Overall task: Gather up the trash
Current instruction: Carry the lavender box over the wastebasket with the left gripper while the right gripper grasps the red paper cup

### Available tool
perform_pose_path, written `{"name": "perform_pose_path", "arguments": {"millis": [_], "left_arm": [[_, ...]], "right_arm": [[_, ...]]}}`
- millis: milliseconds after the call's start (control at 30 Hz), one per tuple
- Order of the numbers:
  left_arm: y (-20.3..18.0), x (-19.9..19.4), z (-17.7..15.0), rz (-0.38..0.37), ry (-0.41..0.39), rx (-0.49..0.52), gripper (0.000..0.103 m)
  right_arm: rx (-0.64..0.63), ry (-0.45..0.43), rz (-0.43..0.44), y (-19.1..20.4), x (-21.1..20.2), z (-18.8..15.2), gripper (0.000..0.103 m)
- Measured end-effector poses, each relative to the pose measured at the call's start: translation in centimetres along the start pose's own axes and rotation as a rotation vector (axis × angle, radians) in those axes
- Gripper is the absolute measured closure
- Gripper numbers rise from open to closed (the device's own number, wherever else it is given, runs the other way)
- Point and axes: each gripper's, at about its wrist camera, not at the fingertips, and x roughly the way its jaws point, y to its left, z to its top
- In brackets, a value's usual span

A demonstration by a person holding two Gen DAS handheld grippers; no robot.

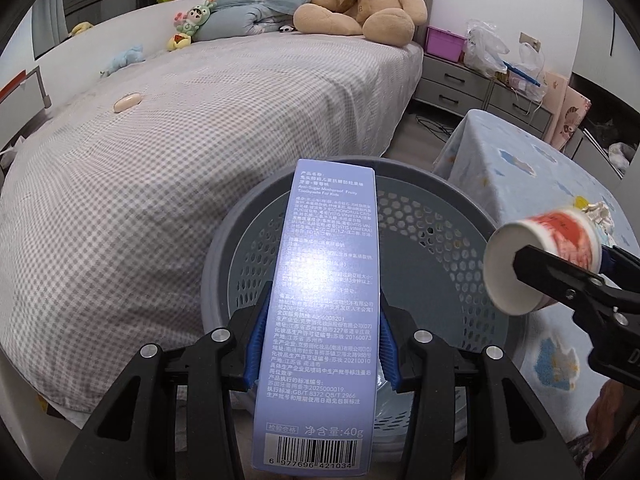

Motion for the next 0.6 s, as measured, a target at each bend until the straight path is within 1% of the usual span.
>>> {"name": "perform_pose_path", "arguments": {"millis": [133, 167, 200, 233, 300, 600], "left_arm": [[0.17, 0.0, 0.07, 0.001, -0.004, -0.007, 0.058], [0.22, -0.02, 0.03, 0.003, -0.003, -0.009, 0.056], [0.29, -0.04, 0.02, 0.007, -0.004, -0.012, 0.048], [0.39, -0.12, 0.01, 0.015, -0.009, -0.016, 0.042], [0.53, -0.35, -0.04, 0.026, -0.02, -0.021, 0.038], [0.57, -0.57, -0.16, 0.04, -0.025, -0.027, 0.035]], "right_arm": [[-0.02, 0.008, 0.0, 0.47, 0.86, 0.5, 0.028], [-0.022, 0.007, -0.002, 0.51, 0.88, 0.56, 0.027], [-0.022, 0.005, -0.004, 0.51, 0.85, 0.63, 0.022], [-0.019, -0.001, -0.005, 0.48, 0.78, 0.72, 0.021], [-0.012, -0.009, -0.003, 0.41, 0.55, 0.76, 0.019], [0.002, -0.003, -0.017, 0.17, 0.3, 0.18, 0.019]]}}
